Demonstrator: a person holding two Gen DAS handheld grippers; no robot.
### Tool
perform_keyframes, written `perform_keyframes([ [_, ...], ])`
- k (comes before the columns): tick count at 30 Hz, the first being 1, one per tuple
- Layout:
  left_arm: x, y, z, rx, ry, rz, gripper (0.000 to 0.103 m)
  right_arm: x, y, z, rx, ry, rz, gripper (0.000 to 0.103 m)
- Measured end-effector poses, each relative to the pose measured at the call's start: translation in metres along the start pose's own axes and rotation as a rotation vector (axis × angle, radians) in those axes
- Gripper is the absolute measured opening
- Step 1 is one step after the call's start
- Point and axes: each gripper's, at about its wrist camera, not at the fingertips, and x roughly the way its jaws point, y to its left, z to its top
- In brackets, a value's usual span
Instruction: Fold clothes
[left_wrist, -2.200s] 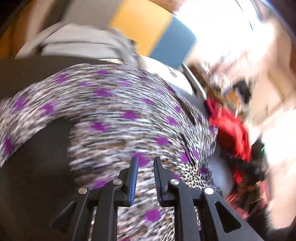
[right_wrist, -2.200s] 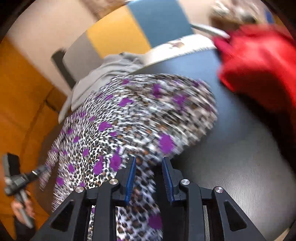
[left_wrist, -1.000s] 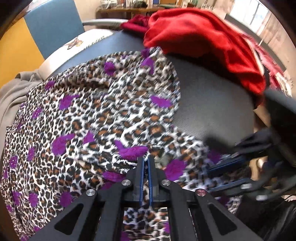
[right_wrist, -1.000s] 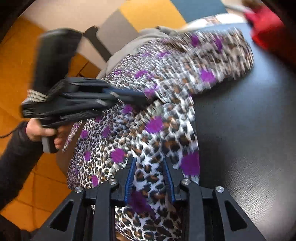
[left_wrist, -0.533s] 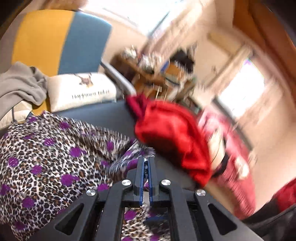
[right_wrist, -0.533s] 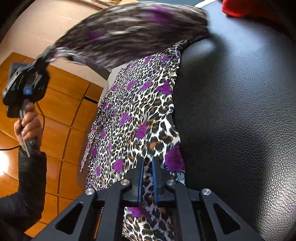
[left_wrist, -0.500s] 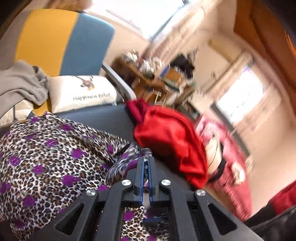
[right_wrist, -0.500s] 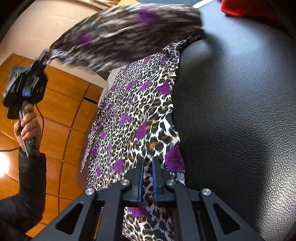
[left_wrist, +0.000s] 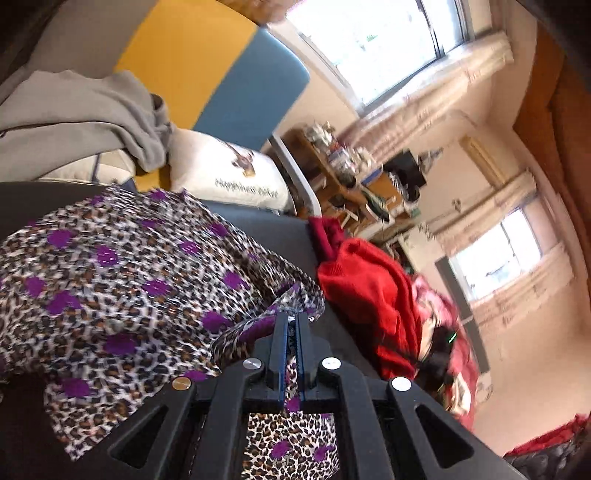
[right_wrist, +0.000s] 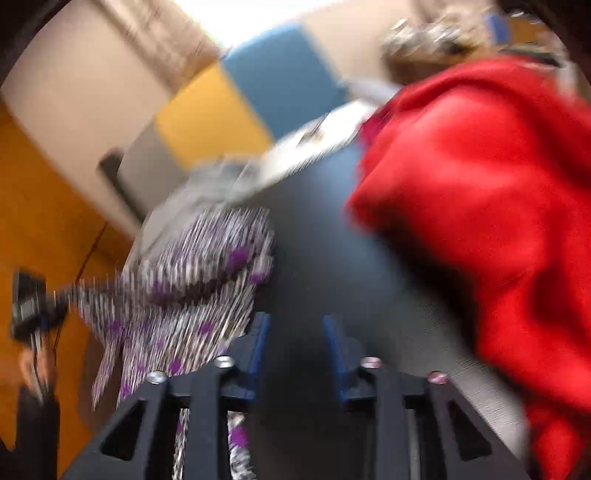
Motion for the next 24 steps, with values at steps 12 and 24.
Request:
perform_keyframes([
  [12,-0.024,0.023,-0.038,-0.008,0.093,-0.022,0.003,0.12,0.026,0.065,0.087,0.114,0.074,0.04],
  [24,-0.035,-0.022,-0.036,0.126,0.066,-0.073,0.003,0.146,0.051,0.108,0.018,0.185,0.02,0.004],
])
